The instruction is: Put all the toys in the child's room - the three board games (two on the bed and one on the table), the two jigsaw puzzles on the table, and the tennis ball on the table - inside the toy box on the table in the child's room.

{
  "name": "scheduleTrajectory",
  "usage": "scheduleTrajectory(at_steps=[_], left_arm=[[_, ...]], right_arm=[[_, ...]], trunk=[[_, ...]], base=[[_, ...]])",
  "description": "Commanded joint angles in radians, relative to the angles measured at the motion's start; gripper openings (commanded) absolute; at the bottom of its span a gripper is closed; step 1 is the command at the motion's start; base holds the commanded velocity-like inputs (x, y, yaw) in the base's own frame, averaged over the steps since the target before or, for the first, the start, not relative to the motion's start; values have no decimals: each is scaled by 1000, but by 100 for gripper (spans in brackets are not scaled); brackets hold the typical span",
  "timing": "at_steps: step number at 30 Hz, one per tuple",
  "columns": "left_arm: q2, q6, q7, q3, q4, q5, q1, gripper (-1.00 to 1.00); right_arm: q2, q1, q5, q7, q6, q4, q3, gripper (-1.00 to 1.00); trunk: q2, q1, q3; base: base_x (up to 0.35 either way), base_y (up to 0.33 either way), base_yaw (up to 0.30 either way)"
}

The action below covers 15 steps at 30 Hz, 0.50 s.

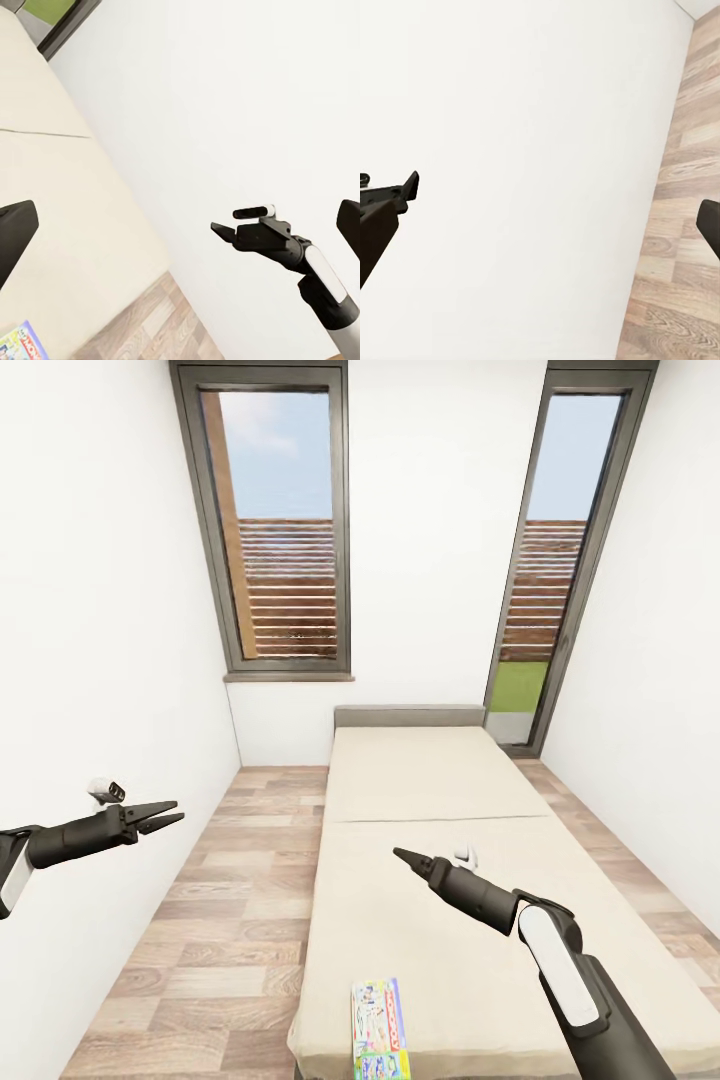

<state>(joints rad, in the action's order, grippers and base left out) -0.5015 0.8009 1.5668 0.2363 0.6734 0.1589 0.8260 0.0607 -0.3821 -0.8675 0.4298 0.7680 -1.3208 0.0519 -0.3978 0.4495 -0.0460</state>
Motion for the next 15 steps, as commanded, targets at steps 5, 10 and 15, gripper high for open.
scheduleTrajectory(at_steps=[5,10,15], left_arm=[[0,11,4,-1,0,0,1,100],[4,11,4,-1,0,0,1,100],[13,11,4,-2,0,-1,1,100]], right_arm=[[3,0,-4,-1,12,0,-13,100],[0,-1,-8,-2,16,0,-45,100],[1,0,-8,-2,17,1,-60,100]], trunk=[[-2,0,-2],[-2,0,-2],[-2,0,-2]], base=[[-37,0,0],[-9,0,0],[-2,0,0]])
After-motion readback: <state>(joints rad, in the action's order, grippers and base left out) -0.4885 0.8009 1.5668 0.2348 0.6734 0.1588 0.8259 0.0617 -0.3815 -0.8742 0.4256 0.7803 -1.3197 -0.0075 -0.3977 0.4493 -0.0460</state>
